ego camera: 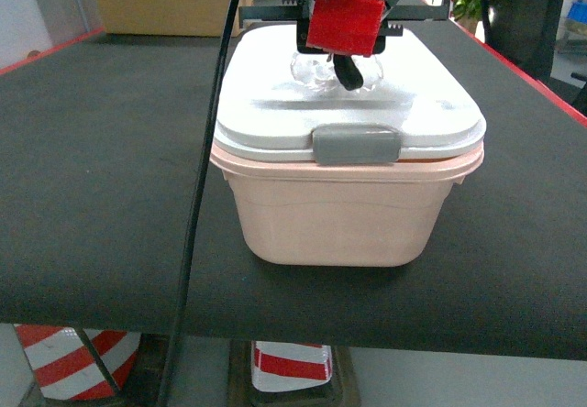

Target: Pick capacitor and pack into box

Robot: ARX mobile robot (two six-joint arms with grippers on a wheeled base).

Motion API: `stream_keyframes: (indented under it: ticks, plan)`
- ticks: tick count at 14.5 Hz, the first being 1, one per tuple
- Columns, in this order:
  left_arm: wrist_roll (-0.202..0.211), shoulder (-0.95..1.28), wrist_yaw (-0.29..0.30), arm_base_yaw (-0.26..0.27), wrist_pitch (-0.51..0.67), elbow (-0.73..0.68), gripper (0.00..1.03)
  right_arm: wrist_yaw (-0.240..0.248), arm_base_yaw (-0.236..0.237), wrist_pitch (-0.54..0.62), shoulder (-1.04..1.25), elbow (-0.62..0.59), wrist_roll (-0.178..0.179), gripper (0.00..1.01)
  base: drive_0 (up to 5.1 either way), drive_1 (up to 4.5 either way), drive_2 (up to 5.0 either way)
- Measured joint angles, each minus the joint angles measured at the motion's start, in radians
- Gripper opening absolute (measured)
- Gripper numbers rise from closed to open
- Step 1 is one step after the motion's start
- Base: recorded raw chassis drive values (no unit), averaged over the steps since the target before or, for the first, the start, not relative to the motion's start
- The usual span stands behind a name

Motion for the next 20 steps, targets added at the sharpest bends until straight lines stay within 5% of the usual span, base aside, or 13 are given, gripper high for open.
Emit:
stream_keyframes:
  ticks: [2,7,10,11,12,13,14,16,17,20]
  plan:
    - [0.000,0.003,0.020,0.001,0.000,-0.002,0.02,0.000,0.000,0.000,0.000,0.000,0.000,0.98,0.0,0.00,0.0]
    - [0.012,-0.044,0.108,0.002,0.167,-0.078,0.64,0.000,0.000,0.000,0.000,0.000,0.000,0.98,0.0,0.00,0.0]
    - [0.076,-0.241,0.127,0.011,0.374,-0.241,0.99,0.000,0.000,0.000,0.000,0.000,0.000,0.98,0.0,0.00,0.0]
    - [0.122,-0.324,0.137,0.018,0.490,-0.339,0.98,0.000,0.000,0.000,0.000,0.000,0.000,0.98,0.0,0.00,0.0]
    - [0.244,-0.463,0.178,0.047,0.750,-0.555,0.98,0.000,0.000,0.000,0.000,0.000,0.000,0.98,0.0,0.00,0.0]
    - [0.316,-0.581,0.184,0.108,0.945,-0.790,0.98,0.000,0.000,0.000,0.000,0.000,0.000,0.98,0.0,0.00,0.0]
    - [0.322,-0.676,0.185,0.192,1.005,-0.965,0.98,0.000,0.000,0.000,0.000,0.000,0.000,0.98,0.0,0.00,0.0]
    - [0.279,-0.853,0.206,0.350,0.938,-1.208,0.98,0.000,0.000,0.000,0.000,0.000,0.000,0.98,0.0,0.00,0.0]
    - [0.249,-0.908,0.292,0.360,0.739,-1.204,0.88,0.000,0.000,0.000,0.000,0.000,0.000,0.98,0.0,0.00,0.0]
    - [0.233,-0.986,0.336,0.386,0.646,-1.251,0.76,0.000,0.000,0.000,0.000,0.000,0.000,0.98,0.0,0.00,0.0]
